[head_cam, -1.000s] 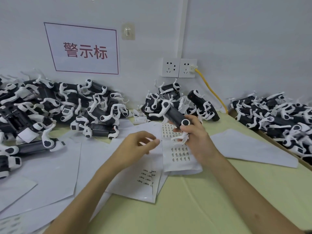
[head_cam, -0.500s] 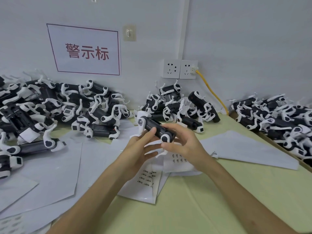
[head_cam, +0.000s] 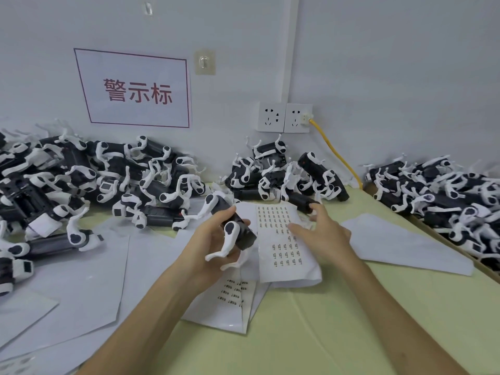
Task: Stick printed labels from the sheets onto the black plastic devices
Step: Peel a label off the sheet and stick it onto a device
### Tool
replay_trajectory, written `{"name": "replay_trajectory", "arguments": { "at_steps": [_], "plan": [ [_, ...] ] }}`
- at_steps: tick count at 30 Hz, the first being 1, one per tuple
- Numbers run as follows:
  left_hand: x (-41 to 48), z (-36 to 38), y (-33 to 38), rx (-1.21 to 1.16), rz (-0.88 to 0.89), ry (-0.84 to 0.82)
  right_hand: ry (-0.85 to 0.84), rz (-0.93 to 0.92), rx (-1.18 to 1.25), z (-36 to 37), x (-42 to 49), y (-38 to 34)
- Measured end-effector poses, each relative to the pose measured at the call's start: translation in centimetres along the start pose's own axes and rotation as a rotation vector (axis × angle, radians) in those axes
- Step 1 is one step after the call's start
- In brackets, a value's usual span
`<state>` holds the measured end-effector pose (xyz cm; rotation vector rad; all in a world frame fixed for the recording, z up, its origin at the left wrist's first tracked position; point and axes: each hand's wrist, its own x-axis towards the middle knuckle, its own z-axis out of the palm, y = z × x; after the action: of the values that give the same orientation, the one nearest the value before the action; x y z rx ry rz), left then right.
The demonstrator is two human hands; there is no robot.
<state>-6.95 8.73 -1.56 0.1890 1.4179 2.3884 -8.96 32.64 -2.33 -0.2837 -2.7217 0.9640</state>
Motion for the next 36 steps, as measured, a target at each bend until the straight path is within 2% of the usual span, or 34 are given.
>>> {"name": "replay_trajectory", "arguments": {
  "at_steps": [4,9,13,19,24,29,34,36],
  "plan": [
    [-0.3,0.4,-0.1,0.002,-0.077,-0.038,-0.044,-0.139,0.310,0.5,-0.6,-0.7],
    [-0.4,0.6,-0.2,-0.091,-0.090,-0.059,0.039,-0.255,0.456,0.7,-1.2,-1.5],
    [0.2,0.1,-0.3,-0.074,-0.092,-0.088,0.048,-0.285,0.625,0.3,-1.4,-1.6],
    [0.7,-0.5,-0.8,-0.061,-0.121,-0.070,0.109,-0.320,0.703,0.2,-1.4,-1.6],
    [0.5,0.6,-0.9,-0.001,-0.140,-0.205,0.086,-0.404,0.649,0.4,-1.3,-1.6],
    [0.9,0.5,-1.8,0.055,-0.062,-0.102,0.187,-0.555,0.187,0.3,-1.2,-1.6],
    [0.3,0.2,-1.0,-0.082,-0.030,-0.131,-0.015,-0.673,0.162,0.5,-1.6,-1.8],
    [0.1,0.5,-0.9,-0.120,-0.008,-0.123,-0.043,-0.685,0.176,0.6,-1.7,-2.0]
  ]
}}
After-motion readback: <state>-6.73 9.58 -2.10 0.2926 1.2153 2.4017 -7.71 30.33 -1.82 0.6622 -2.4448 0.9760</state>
